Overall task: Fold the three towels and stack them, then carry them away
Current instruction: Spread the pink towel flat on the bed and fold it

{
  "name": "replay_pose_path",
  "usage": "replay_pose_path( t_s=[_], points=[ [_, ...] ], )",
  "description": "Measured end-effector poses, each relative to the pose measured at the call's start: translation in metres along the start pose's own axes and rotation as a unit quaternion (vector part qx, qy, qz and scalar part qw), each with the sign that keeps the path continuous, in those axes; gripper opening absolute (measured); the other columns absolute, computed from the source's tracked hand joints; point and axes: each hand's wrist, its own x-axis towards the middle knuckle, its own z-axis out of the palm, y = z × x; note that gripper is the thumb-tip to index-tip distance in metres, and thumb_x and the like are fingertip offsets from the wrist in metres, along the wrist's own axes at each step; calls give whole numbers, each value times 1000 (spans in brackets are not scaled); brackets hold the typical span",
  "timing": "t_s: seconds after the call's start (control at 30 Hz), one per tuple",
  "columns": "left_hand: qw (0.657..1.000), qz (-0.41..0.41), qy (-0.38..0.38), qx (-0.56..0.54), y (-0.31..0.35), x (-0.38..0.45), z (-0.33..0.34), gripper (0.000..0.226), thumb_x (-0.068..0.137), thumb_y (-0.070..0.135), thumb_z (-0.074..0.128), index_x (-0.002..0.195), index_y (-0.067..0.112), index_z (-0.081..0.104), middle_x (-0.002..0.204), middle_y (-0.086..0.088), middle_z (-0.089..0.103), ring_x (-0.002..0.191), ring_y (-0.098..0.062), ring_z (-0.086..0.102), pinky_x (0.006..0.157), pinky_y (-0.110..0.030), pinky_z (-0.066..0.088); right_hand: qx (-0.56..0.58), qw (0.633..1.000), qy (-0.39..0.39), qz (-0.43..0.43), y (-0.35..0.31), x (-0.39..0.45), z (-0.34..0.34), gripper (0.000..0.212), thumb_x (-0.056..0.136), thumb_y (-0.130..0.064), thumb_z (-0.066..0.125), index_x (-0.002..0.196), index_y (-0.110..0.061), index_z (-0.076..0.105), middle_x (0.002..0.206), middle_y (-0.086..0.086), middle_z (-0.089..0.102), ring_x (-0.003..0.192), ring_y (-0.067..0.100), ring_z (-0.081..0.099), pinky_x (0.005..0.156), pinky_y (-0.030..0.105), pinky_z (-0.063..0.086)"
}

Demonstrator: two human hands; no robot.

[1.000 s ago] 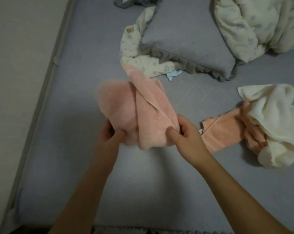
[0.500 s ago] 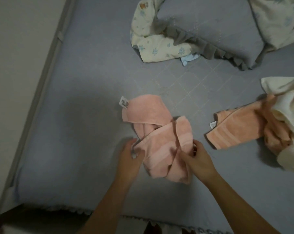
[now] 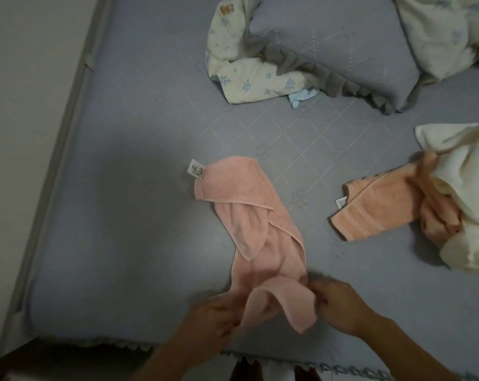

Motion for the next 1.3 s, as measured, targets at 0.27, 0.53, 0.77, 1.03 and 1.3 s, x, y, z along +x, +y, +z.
replay_pose_path(
  t_s=[0.27, 0.53, 0.77, 1.03, 1.3],
  points=[
    [873, -230, 292, -317, -7, 106, -80, 47, 85, 2, 67, 126, 21, 54, 114, 5, 62, 87, -7, 62, 77, -19, 53, 152, 965, 210, 39, -33, 57, -18, 32, 92, -31, 55, 124, -32, 55, 119, -4, 59, 106, 14, 58, 91, 37, 50],
    [840, -244, 351, -334, 1, 165, -142, 21, 82, 17, 70, 101, 17, 63, 91, 0, 67, 89, -18, 61, 73, -30, 50, 97, 972, 201, 76, -77, 119, -55, 34, 87, -29, 58, 121, -23, 55, 111, 10, 65, 103, 33, 62, 81, 36, 48],
    [844, -138, 518, 10, -4, 170, -294, 38, 75, 12, 52, 108, 21, 69, 111, -11, 64, 104, -27, 59, 89, -27, 40, 220, 921, 259, 192, -19, 96, -80, 19, 84, -19, 58, 99, -18, 69, 88, 0, 67, 95, 26, 65, 73, 26, 40],
    [817, -289, 494, -74, -18, 176, -225, 80, 80, 36, 75, 147, 13, 38, 153, -13, 38, 142, -30, 33, 114, -37, 24, 238, 912, 319, 96, -51, 117, -79, 53, 75, -49, 67, 117, -18, 57, 108, 0, 63, 93, 18, 61, 78, 32, 49],
    [706, -335, 370, -502, -53, 137, -92, 21, 85, 35, 72, 87, 15, 66, 69, 6, 66, 62, -13, 59, 47, -23, 47, 378, 870, 260, 179, -53, 154, -85, 32, 83, -32, 66, 108, -12, 66, 96, 4, 67, 88, 24, 62, 74, 35, 49]
  ],
)
